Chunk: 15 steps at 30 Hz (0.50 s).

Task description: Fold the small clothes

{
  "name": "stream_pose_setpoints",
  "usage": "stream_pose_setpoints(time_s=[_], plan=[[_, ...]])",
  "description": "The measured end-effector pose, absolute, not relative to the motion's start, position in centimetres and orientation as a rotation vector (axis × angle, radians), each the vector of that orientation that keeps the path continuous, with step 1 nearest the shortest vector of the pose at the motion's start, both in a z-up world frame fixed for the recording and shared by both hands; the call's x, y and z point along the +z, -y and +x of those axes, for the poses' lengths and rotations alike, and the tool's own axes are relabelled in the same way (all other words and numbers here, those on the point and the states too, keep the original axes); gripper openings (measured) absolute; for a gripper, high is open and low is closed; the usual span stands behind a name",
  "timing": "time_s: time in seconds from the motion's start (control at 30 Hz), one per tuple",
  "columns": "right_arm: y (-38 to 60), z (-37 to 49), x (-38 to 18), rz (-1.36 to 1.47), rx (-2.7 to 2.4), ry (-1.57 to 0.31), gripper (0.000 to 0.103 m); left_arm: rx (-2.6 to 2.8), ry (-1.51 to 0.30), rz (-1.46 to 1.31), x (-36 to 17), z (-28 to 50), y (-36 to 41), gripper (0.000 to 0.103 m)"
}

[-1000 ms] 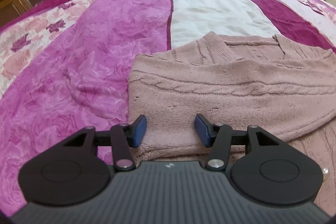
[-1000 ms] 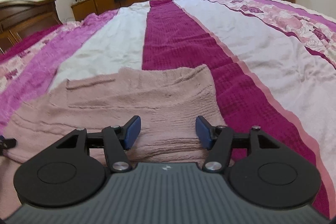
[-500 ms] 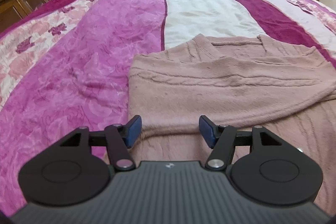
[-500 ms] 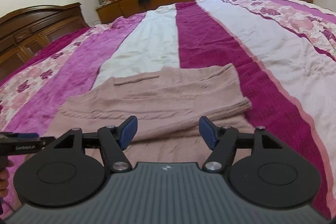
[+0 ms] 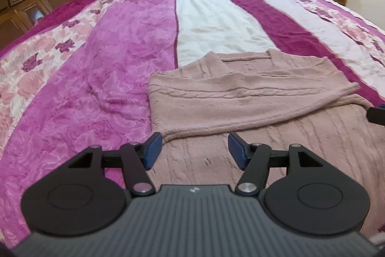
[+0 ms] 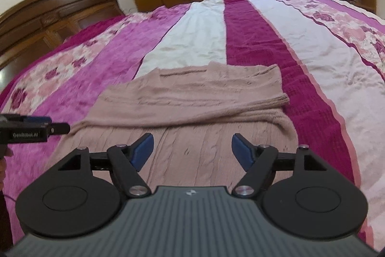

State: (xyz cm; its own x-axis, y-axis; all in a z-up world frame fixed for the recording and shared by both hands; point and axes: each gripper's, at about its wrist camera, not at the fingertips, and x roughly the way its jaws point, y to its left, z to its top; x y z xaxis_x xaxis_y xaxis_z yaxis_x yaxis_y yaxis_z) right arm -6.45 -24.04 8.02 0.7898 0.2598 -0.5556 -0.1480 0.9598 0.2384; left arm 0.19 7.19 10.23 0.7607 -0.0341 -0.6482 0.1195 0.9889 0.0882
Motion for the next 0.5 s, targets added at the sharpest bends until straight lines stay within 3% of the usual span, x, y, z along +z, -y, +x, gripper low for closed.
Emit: stream_pose_setpoints(time_s=[0.5], plan=[[21.6,-12.2,6.3,0.041,0.312,-0.704,0.080,-0.127,-0.753,0.099,9.0,-7.7,-7.2,0.062]])
